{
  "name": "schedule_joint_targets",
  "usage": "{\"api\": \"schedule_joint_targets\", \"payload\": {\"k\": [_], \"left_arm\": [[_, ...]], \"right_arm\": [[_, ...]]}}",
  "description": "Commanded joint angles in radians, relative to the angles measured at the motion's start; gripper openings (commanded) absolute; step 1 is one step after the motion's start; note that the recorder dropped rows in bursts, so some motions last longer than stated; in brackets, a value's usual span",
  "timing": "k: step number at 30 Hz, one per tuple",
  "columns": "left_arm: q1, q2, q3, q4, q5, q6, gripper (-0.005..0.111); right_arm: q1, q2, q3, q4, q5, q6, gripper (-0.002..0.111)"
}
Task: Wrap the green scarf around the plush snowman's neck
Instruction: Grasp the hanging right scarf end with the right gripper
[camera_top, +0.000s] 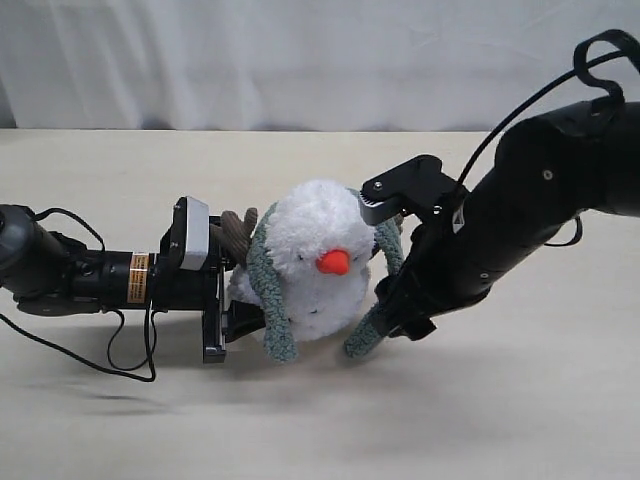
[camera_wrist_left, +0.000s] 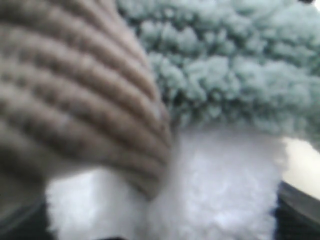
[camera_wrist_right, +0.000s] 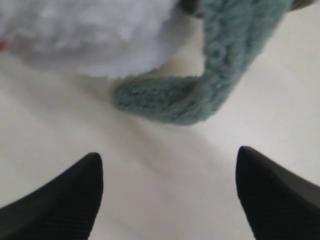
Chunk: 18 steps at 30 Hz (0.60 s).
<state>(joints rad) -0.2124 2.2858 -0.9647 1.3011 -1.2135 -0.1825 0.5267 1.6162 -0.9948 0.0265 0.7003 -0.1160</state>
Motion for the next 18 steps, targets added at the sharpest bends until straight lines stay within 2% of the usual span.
{"api": "schedule_joint_targets", "payload": {"k": [1, 2, 4, 7, 10, 12, 13, 18], "left_arm": [[-0.004, 0.001, -0.004, -0.006, -0.008, -0.009, 0.000], [-0.004, 0.001, -0.004, -0.006, -0.008, -0.009, 0.000], [-0.004, 0.001, -0.004, -0.006, -0.008, -0.009, 0.000], [-0.004, 0.001, -0.004, -0.006, -0.008, -0.009, 0.000], [-0.004, 0.001, -0.004, -0.006, -0.008, -0.009, 0.000], [-0.004, 0.001, -0.004, -0.006, -0.008, -0.009, 0.000], [-0.004, 0.001, -0.004, -0.006, -0.008, -0.009, 0.000], [-0.004, 0.001, -0.004, -0.015, -0.008, -0.006, 0.000]], "right_arm": [[-0.002, -0.007, 0.089, -0.091, -0.256, 0.133, 0.070], [0.000, 0.010, 0.149, -0.060, -0.372, 0.116, 0.070], [-0.002, 0.045, 0.194, -0.076, -0.462, 0.116, 0.070], [0.000, 0.082, 0.199, -0.051, -0.521, 0.116, 0.065], [0.000, 0.092, 0.199, -0.026, -0.516, 0.116, 0.040], [0.000, 0.092, 0.199, 0.007, -0.489, 0.116, 0.011], [0.000, 0.092, 0.199, 0.029, -0.479, 0.102, 0.004], [0.000, 0.090, 0.199, 0.273, -0.410, -0.145, 0.004]]}}
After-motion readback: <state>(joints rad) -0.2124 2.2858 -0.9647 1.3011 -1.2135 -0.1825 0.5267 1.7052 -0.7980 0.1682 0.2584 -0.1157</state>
